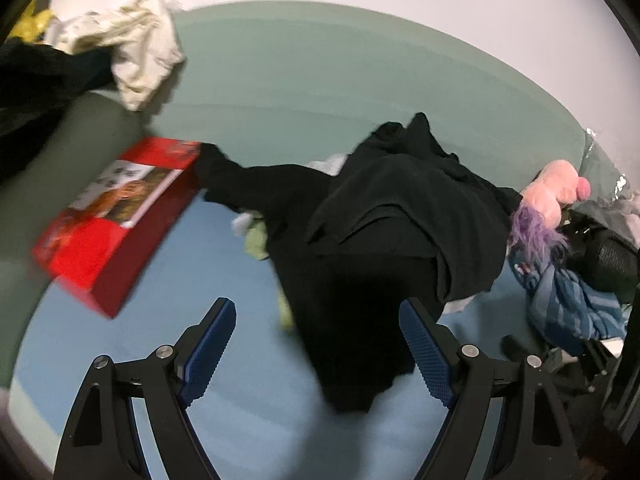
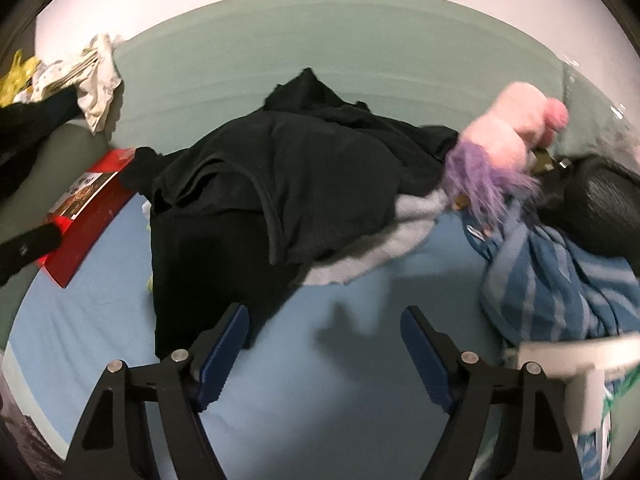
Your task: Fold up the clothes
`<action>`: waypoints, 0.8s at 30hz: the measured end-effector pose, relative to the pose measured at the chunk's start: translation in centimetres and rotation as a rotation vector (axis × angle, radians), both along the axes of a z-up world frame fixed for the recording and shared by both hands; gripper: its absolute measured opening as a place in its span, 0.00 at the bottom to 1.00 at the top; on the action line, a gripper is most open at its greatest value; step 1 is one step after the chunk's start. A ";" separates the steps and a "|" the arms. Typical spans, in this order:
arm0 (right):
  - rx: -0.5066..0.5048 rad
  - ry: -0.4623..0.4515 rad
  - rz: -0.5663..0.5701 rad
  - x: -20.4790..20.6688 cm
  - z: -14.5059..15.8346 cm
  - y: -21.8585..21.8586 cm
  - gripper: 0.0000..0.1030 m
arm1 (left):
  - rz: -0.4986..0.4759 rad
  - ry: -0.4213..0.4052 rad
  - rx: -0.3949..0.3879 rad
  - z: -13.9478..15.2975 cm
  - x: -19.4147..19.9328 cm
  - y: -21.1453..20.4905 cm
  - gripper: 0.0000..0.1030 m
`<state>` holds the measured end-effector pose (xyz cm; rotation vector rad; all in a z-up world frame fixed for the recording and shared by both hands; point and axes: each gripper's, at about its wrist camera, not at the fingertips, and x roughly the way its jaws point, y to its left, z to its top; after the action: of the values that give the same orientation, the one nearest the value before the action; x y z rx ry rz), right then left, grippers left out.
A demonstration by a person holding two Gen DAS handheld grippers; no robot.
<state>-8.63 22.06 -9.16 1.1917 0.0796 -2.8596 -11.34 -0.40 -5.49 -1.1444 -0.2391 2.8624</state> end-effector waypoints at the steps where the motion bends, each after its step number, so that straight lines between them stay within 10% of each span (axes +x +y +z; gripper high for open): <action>1: 0.006 0.007 0.014 -0.7 -0.1 -0.4 0.80 | 0.001 -0.009 0.005 -0.3 -1.3 0.1 0.81; 7: -0.012 -0.024 0.055 -7.8 -2.8 -2.6 0.75 | 0.003 -0.117 -0.029 -3.9 -11.0 2.8 0.76; 9: -0.048 -0.098 0.037 -10.7 -4.5 -2.9 0.21 | -0.003 -0.183 -0.035 -5.7 -13.5 3.3 0.47; 11: -0.110 -0.139 0.022 -12.4 -5.5 -2.6 0.11 | 0.007 -0.226 -0.004 -7.0 -15.0 3.3 0.09; 19: -0.336 -0.051 0.119 -6.6 -0.2 0.5 0.05 | 0.063 -0.108 0.354 -3.2 -9.7 -2.0 0.02; 24: -0.340 -0.015 0.184 -2.2 4.4 2.1 0.05 | 0.014 -0.060 0.380 0.0 -5.4 -3.5 0.02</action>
<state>-10.84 24.11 -4.73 1.0744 -0.2721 -2.5699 -16.78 -3.89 -5.45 -1.1493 -0.7564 2.6325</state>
